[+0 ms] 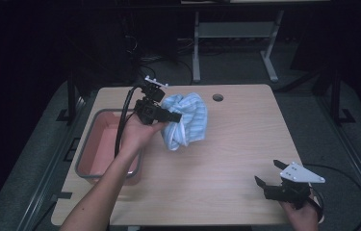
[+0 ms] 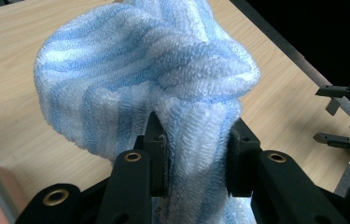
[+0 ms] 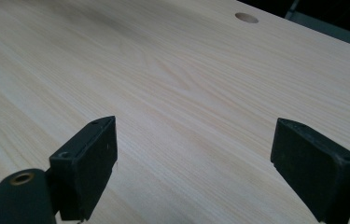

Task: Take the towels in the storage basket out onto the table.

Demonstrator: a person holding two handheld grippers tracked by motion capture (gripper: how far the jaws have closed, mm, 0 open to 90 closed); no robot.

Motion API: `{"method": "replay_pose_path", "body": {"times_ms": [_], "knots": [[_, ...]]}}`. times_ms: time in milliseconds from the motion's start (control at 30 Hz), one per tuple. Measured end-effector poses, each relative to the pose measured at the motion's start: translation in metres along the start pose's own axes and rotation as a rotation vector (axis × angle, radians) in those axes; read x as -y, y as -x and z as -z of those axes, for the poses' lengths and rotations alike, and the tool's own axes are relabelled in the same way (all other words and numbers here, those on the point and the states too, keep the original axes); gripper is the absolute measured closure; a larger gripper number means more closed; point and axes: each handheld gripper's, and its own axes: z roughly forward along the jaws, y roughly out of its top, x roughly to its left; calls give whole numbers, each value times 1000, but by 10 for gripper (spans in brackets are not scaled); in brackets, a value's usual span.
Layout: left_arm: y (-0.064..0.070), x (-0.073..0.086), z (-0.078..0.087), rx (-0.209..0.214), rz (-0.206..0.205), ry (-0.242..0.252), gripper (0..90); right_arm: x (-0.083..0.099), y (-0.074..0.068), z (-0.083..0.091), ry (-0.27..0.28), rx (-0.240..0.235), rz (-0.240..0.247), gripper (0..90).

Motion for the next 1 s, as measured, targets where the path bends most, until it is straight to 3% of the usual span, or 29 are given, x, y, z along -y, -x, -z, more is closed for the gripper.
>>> {"method": "replay_pose_path", "body": {"times_ms": [1000], "knots": [[28, -21, -64, -11, -51, -70, 662, 2, 2, 0, -1, -4, -9, 141]]}}
